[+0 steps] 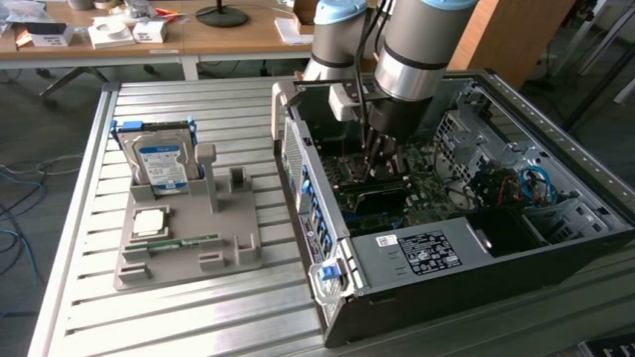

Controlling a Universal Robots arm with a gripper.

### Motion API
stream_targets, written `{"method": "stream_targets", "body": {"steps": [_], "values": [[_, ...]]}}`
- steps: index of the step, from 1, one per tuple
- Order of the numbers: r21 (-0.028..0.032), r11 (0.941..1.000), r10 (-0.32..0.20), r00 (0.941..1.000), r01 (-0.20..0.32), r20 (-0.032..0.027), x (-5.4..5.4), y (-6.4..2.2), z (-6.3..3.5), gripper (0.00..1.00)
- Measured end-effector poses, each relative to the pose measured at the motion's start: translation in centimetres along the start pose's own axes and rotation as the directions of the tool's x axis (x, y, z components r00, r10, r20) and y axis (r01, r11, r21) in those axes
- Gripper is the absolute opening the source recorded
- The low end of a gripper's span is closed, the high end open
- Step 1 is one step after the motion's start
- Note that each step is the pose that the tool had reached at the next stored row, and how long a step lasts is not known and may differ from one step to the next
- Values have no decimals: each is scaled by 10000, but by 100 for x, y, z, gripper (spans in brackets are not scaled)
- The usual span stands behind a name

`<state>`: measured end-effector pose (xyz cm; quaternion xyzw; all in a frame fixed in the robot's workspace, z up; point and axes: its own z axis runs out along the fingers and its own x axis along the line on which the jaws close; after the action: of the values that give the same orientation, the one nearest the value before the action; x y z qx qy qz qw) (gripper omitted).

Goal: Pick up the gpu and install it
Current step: 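Press down on the gpu until it lock into place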

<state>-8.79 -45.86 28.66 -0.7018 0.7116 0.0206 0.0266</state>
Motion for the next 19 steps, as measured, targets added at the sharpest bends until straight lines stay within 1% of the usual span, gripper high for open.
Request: {"method": "stream_targets", "body": {"steps": [6,14,19], "values": [[2,10000,0,10000,0,4,-7,-3,-102,11],[3,10000,0,10000,0,4,-21,-8,-306,11],[2,10000,1,10000,-1,3,-31,-13,-450,11]]}}
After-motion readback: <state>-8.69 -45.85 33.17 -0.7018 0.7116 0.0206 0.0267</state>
